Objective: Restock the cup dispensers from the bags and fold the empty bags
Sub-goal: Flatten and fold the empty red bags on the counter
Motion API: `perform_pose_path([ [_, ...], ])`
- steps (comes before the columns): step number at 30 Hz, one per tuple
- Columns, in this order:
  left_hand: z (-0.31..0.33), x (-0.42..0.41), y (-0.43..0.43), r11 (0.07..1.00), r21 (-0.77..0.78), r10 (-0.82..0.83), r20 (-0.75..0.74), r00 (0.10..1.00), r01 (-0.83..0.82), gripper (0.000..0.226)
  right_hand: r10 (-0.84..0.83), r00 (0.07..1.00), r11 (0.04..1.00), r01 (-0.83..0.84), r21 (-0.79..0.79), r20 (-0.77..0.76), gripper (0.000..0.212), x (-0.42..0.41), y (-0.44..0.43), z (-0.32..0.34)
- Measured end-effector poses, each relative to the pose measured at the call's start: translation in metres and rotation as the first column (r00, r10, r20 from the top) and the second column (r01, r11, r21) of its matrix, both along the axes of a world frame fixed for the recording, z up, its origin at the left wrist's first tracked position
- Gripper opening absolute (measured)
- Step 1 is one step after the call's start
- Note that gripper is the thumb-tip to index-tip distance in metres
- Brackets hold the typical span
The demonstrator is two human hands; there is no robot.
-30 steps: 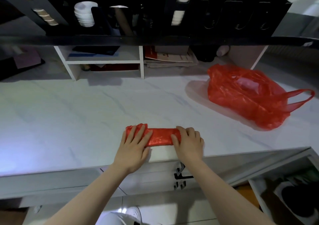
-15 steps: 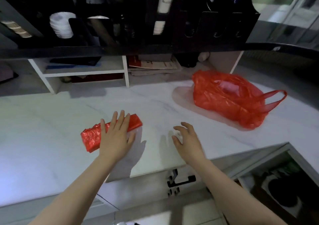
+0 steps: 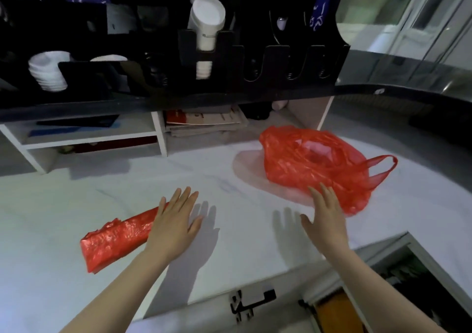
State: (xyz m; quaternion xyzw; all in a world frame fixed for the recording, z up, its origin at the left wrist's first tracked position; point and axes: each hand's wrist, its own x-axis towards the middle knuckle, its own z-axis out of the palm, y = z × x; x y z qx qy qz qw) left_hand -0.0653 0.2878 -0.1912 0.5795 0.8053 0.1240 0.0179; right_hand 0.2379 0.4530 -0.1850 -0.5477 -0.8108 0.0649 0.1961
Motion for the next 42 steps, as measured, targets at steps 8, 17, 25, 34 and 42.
perform_pose_path([
  [8,-0.004,0.082,0.061,0.974,0.073,0.186,0.298,0.936,-0.217,0.055,-0.053,0.890,0.997,0.071,-0.023,0.453,0.045,0.073,0.117,0.009],
  [17,-0.003,0.169,0.098,0.934,0.148,0.160,0.643,0.749,-0.326,0.066,0.211,0.889,0.901,-0.339,-0.272,-0.407,0.023,0.027,0.131,0.057],
  [25,0.014,0.196,0.122,0.973,0.142,-0.031,0.861,0.508,-0.182,0.118,-0.363,0.381,0.454,-0.725,-0.518,-0.851,0.029,0.021,0.125,0.084],
  [34,0.006,0.232,0.143,0.973,0.158,-0.042,0.835,0.549,-0.167,0.133,-0.515,0.421,0.346,-0.695,-0.630,-0.747,0.040,0.048,0.142,0.074],
  [42,-0.010,0.240,0.149,0.810,0.208,0.156,0.824,0.544,-0.548,0.061,-0.284,0.481,0.406,-0.724,-0.558,-0.830,0.057,0.067,0.145,0.053],
])
